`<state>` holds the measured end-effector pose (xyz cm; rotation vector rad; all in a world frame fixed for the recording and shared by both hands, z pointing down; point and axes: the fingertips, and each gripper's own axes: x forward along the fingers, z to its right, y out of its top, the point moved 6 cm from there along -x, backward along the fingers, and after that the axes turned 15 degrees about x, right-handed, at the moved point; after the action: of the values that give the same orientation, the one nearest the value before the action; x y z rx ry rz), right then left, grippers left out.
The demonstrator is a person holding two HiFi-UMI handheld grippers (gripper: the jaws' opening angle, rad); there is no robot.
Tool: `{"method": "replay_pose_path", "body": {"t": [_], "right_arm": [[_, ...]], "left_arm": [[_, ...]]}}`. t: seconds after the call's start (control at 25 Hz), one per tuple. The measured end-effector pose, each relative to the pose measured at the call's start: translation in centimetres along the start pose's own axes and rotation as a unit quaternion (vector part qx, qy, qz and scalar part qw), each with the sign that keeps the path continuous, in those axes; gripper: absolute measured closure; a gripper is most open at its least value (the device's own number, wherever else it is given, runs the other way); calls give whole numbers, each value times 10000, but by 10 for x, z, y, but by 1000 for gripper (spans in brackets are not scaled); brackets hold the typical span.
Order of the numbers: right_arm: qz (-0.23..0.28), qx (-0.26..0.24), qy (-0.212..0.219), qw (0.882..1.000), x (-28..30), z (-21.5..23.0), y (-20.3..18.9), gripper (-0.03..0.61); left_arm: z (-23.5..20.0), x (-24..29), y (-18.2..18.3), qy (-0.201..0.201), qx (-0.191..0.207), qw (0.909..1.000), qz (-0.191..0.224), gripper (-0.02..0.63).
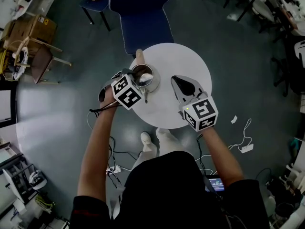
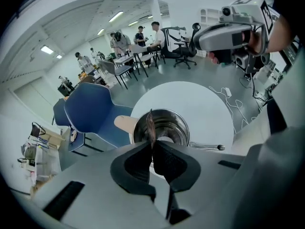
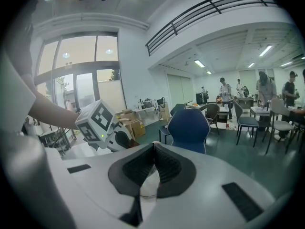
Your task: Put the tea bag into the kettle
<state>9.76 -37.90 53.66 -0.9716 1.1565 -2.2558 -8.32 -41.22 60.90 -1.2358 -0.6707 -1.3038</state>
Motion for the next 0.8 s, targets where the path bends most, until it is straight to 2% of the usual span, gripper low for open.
{"method": "replay_pose_path", "body": {"t": [0.24, 0.56, 0.68, 0.8], "right_arm": [[-70, 15, -3, 10000, 5, 3, -3, 560], [-161, 18, -65, 9998, 7, 12, -8, 560], [-155, 43, -72, 9998, 5, 15, -8, 560], [-153, 39, -69, 9999, 5, 12, -8, 560]], "left_arm": [[-1, 12, -1, -223, 120, 9996, -157, 581], [-1, 21, 2, -244, 108, 9996, 6, 580], [1, 20, 5, -357, -43, 9993, 126, 517], [2, 15, 7, -355, -89, 9990, 243, 497]]}}
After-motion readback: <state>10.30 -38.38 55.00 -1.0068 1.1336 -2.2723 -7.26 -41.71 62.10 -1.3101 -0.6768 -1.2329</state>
